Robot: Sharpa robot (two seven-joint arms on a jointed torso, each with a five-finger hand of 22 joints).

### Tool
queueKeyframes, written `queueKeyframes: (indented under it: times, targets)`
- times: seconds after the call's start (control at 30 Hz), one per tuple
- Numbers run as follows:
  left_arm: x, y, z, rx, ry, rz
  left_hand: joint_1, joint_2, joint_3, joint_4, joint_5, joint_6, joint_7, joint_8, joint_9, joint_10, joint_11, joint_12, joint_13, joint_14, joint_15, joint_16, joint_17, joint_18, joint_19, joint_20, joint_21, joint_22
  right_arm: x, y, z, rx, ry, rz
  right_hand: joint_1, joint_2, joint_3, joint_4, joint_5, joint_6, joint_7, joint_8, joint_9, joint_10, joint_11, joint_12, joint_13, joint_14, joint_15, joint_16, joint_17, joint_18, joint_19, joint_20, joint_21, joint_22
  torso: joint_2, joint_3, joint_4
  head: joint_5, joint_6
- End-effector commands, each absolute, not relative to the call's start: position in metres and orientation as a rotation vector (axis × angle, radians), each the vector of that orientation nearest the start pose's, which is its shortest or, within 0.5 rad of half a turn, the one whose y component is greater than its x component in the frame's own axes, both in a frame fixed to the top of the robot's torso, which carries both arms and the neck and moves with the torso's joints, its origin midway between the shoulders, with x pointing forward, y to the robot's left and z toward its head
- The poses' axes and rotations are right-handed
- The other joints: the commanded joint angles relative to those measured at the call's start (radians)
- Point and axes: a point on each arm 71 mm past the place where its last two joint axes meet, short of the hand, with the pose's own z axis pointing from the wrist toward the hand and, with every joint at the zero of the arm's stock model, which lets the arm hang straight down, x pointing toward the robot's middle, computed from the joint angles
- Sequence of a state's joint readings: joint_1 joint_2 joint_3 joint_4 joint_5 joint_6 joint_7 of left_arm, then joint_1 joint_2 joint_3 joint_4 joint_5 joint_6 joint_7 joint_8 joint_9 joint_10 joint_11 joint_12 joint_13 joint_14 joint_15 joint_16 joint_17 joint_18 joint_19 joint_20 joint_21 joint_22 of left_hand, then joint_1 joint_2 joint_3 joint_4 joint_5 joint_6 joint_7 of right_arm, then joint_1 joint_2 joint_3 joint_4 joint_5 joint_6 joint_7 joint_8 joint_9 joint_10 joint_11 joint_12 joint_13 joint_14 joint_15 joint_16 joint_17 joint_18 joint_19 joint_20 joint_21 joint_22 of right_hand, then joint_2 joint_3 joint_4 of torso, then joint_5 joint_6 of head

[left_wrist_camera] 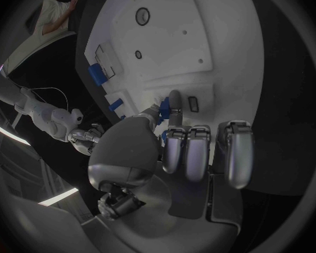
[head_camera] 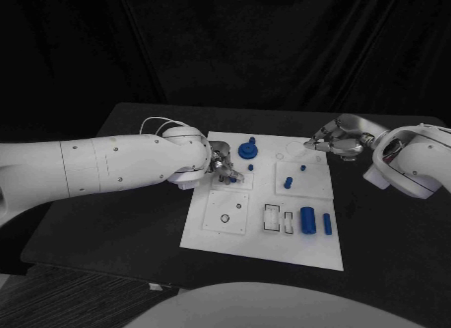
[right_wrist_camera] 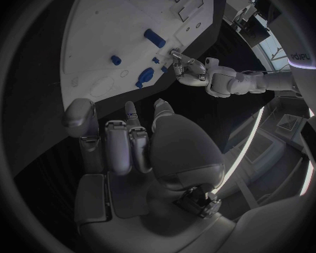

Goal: Assemble the parts on the task board

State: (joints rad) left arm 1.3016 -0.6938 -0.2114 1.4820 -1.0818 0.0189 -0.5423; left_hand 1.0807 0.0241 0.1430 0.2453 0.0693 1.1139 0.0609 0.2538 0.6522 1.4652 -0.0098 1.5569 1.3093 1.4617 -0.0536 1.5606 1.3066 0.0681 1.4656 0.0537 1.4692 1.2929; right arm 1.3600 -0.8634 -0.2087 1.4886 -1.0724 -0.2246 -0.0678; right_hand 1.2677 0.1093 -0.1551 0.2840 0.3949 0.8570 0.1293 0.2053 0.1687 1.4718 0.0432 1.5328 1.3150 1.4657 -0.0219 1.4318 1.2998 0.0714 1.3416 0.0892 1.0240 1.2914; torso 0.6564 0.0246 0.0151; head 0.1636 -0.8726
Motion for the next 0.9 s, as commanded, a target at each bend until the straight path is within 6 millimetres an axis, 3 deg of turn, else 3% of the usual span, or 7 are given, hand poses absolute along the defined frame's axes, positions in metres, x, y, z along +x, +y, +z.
queueKeyframes:
  times: [0.03,0.33,0.57,0.63,0.73,0.8,0.9]
  targets:
    - [0.4769,0.1633,-0.2374,-0.071,2.311,-0.361,-0.045,-0.016,-0.03,0.036,-0.018,-0.072,0.004,-0.022,-0.027,0.106,0.005,0.014,0.261,0.109,-0.002,0.01,0.264,-0.03,0.006,0.002,-0.011,0.174,0.4967,-0.2267,-0.1811,0.089,1.873,0.715,0.036,0.012,-0.046,0.001,0.02,-0.012,0.002,0.005,-0.012,-0.003,0.006,-0.033,0.179,0.043,0.004,-0.011,0.149,0.043,-0.003,0.001,-0.018,0.117,0.0,-0.0005,-0.0002,0.0,0.0]
    - [0.4775,0.1638,-0.2375,-0.075,2.31,-0.357,-0.114,-0.02,-0.108,0.045,-0.022,-0.07,0.001,0.0,0.002,0.106,0.003,0.014,0.261,0.109,-0.004,0.01,0.264,-0.031,0.008,0.002,-0.011,0.178,0.4966,-0.2263,-0.1816,0.089,1.877,0.715,0.037,0.012,-0.046,0.001,0.021,-0.012,0.003,0.005,-0.012,-0.004,0.006,-0.034,0.178,0.043,0.004,-0.012,0.148,0.043,-0.004,0.001,-0.02,0.116,0.0,-0.0006,0.0006,0.001,0.0]
    - [0.478,0.1649,-0.2375,-0.079,2.308,-0.353,-0.118,0.003,-0.172,0.044,-0.022,-0.098,-0.01,0.091,0.133,0.106,-0.008,0.014,0.261,0.109,-0.012,0.01,0.264,-0.032,0.012,-0.008,-0.01,0.184,0.4964,-0.2264,-0.1823,0.088,1.88,0.715,0.037,0.012,-0.046,0.001,0.022,-0.012,0.003,0.005,-0.012,-0.005,0.006,-0.034,0.177,0.042,0.004,-0.012,0.148,0.043,-0.004,0.001,-0.021,0.116,0.0,-0.0005,0.0008,0.001,0.0]
    - [0.4781,0.1653,-0.2373,-0.083,2.304,-0.354,-0.108,0.017,-0.2,0.044,-0.021,-0.123,-0.014,0.139,0.205,0.106,-0.012,0.014,0.261,0.109,-0.016,0.01,0.264,-0.032,0.014,-0.01,-0.009,0.187,0.4963,-0.2264,-0.1825,0.088,1.881,0.715,0.037,0.012,-0.046,0.001,0.022,-0.012,0.003,0.005,-0.012,-0.005,0.006,-0.034,0.177,0.042,0.004,-0.012,0.148,0.043,-0.004,0.001,-0.021,0.116,0.0,-0.0008,0.0008,0.002,0.0]
    - [0.4783,0.1655,-0.2369,-0.089,2.298,-0.356,-0.101,0.028,-0.223,0.044,-0.022,-0.137,-0.019,0.181,0.266,0.106,-0.015,0.014,0.261,0.109,-0.019,0.01,0.264,-0.033,0.017,-0.013,-0.007,0.191,0.4962,-0.2264,-0.1828,0.088,1.882,0.715,0.037,0.012,-0.046,0.001,0.022,-0.012,0.003,0.005,-0.012,-0.005,0.006,-0.034,0.177,0.042,0.004,-0.012,0.148,0.043,-0.004,0.001,-0.021,0.116,0.0,-0.001,0.0005,0.003,0.0]
    - [0.4783,0.1654,-0.2368,-0.09,2.295,-0.358,-0.1,0.031,-0.228,0.043,-0.021,-0.143,-0.02,0.189,0.28,0.106,-0.015,0.014,0.261,0.109,-0.019,0.01,0.264,-0.033,0.017,-0.013,-0.007,0.191,0.4961,-0.2264,-0.183,0.089,1.882,0.715,0.037,0.012,-0.046,0.001,0.022,-0.012,0.003,0.005,-0.012,-0.005,0.006,-0.034,0.177,0.042,0.004,-0.012,0.148,0.043,-0.004,0.001,-0.021,0.116,0.0,-0.0012,0.0006,0.003,0.0]
    - [0.4783,0.1651,-0.2364,-0.093,2.29,-0.362,-0.091,0.043,-0.247,0.044,-0.021,-0.154,-0.025,0.232,0.342,0.106,-0.019,0.014,0.261,0.109,-0.023,0.01,0.264,-0.034,0.019,-0.017,-0.007,0.194,0.4961,-0.2265,-0.1832,0.089,1.883,0.715,0.037,0.012,-0.046,0.001,0.022,-0.012,0.003,0.005,-0.012,-0.005,0.006,-0.034,0.177,0.042,0.004,-0.012,0.148,0.043,-0.004,0.001,-0.021,0.116,0.0,-0.0008,0.0007,0.003,0.0]
